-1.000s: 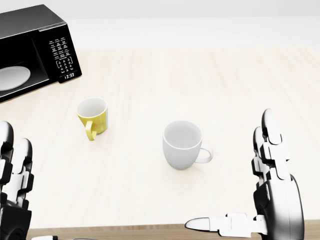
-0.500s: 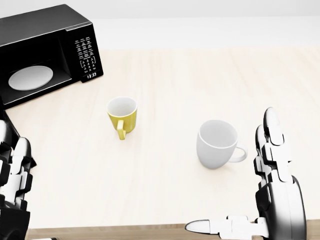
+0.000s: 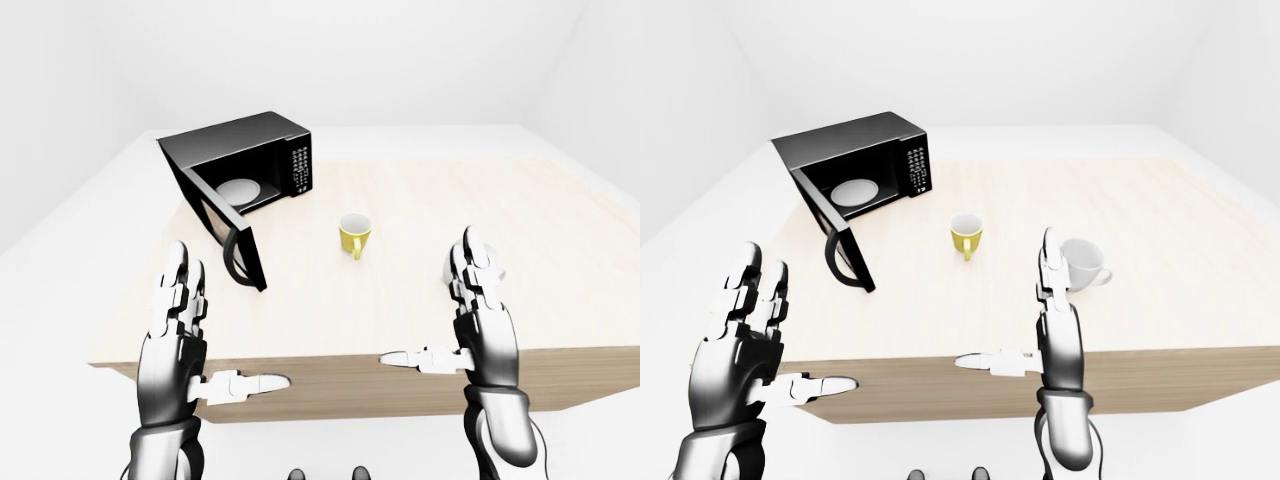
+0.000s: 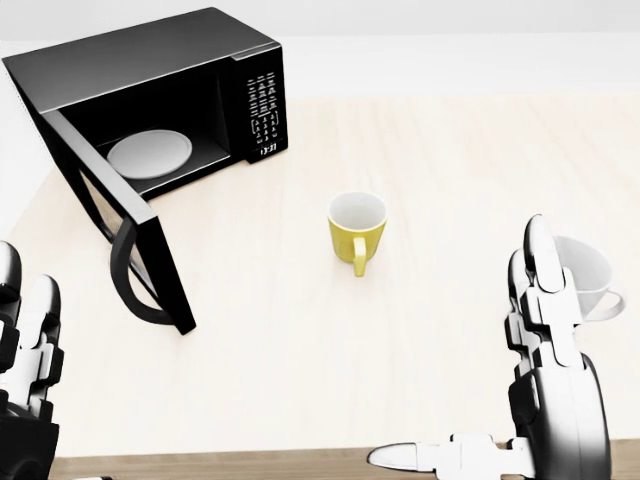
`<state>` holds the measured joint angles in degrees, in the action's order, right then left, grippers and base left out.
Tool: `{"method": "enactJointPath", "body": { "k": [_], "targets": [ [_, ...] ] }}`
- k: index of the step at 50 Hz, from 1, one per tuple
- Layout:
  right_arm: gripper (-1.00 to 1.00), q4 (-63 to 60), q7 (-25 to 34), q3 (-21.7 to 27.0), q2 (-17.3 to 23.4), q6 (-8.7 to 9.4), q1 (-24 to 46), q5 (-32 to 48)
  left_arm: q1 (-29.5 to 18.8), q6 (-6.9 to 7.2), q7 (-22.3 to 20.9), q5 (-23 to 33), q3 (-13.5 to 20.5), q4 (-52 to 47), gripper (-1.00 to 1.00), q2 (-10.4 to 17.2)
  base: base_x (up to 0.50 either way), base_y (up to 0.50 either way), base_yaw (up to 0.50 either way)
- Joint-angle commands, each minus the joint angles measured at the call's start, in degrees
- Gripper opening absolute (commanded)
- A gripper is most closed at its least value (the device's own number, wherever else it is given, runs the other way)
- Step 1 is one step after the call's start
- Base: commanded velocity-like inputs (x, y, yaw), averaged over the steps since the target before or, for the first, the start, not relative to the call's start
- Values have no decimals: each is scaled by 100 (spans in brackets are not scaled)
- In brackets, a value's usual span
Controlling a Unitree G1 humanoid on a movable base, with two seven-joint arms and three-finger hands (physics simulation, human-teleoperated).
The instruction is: Close the microwave.
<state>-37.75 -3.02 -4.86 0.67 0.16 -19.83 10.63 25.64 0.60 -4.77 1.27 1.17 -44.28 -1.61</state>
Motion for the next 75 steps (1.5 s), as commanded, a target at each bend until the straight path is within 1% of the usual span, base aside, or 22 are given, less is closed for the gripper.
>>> {"method": "enactJointPath", "body": {
  "k": [1,12,28,48,49,50,61,67,71,72,73,74,75],
  "targets": [
    [100,24,-14,-18,10,-41,-13,-4,3,5,-11,-5,9,-6,100,-5,0,50,0],
    [100,51,-25,-48,26,-57,-14,-4,2,5,-19,2,14,3,100,-10,0,50,0],
    [100,19,-23,-51,27,-47,-22,-2,-15,54,-21,0,20,-12,100,-10,0,50,0],
    [100,25,-34,-52,24,-52,-16,-3,-19,51,-27,3,27,6,100,-13,0,50,0],
    [100,70,-72,-41,10,-138,0,-21,-26,50,-14,-58,54,0,100,-33,0,0,0],
    [100,62,-78,-52,11,-160,-12,-19,-22,41,-16,-65,54,0,100,-34,0,0,0],
    [100,89,-80,-41,19,-174,9,-35,-18,11,-11,-33,26,28,100,-26,0,0,0],
    [100,117,-102,-24,8,-169,35,-17,-31,19,2,-16,19,30,100,-16,0,0,0],
    [100,87,-115,-41,3,-215,-1,-33,-13,-25,2,-26,13,27,100,-17,0,0,0],
    [100,82,-120,-33,4,-240,-5,-54,-37,39,6,-25,9,36,100,-13,0,0,0],
    [100,75,-125,-26,3,-248,-7,-63,-50,54,-4,-48,10,45,100,-8,0,0,0],
    [100,67,-122,-26,11,-238,-2,-39,-56,100,-1,-38,9,24,100,-4,0,0,0],
    [100,68,-125,-31,13,-238,-5,-14,-54,108,1,-25,2,19,100,-2,0,0,0]
  ]
}}
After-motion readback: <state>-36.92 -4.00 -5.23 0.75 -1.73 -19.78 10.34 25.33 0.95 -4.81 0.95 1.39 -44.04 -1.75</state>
